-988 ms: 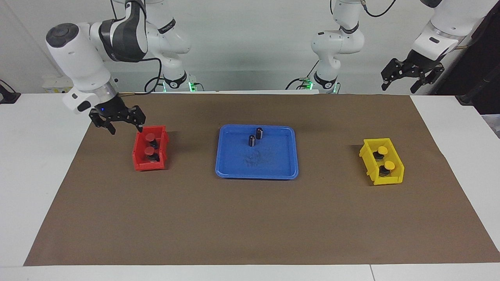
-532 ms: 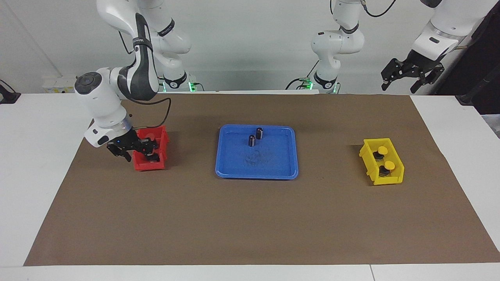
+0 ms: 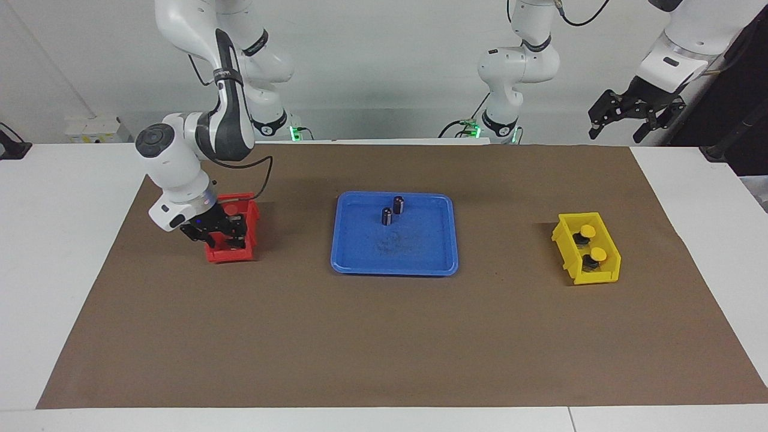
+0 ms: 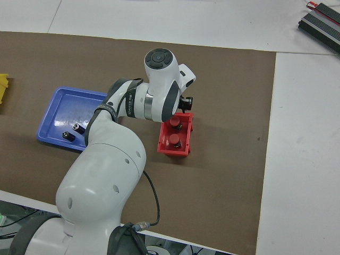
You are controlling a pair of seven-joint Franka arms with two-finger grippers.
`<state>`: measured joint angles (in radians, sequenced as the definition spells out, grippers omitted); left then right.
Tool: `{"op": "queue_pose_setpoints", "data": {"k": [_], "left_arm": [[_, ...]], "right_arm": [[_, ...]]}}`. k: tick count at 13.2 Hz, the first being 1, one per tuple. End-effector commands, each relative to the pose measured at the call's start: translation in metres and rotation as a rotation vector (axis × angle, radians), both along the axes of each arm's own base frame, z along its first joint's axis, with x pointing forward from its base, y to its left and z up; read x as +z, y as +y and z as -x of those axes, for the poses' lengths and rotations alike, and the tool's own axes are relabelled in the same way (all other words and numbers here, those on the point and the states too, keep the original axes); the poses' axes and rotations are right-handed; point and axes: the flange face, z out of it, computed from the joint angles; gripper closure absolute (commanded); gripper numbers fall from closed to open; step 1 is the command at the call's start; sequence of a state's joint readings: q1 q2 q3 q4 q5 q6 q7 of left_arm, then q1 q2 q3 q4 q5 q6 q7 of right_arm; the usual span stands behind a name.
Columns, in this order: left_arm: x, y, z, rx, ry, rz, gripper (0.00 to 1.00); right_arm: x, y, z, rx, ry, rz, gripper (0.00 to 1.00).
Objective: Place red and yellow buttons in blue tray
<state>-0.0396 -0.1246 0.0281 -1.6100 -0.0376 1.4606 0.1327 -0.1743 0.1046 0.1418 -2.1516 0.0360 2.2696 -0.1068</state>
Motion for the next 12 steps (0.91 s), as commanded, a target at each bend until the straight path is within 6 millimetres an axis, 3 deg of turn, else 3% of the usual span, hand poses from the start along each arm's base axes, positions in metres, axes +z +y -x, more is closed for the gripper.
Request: {"op": "queue_pose_setpoints", "data": {"k": [1,12], "left_arm": [[0.013,0.005,0.012,0.016,-0.035,-0.016,0.0],[0.01,0.009,0.016,0.022,-0.028,-0.041,0.0]], "right_arm": [[-0.003,-0.002,0.013,0.011,-0.006,-0.01,0.32],[-0.015,-0.01,0.029,0.034,0.006,-0.006,0.35]]}}
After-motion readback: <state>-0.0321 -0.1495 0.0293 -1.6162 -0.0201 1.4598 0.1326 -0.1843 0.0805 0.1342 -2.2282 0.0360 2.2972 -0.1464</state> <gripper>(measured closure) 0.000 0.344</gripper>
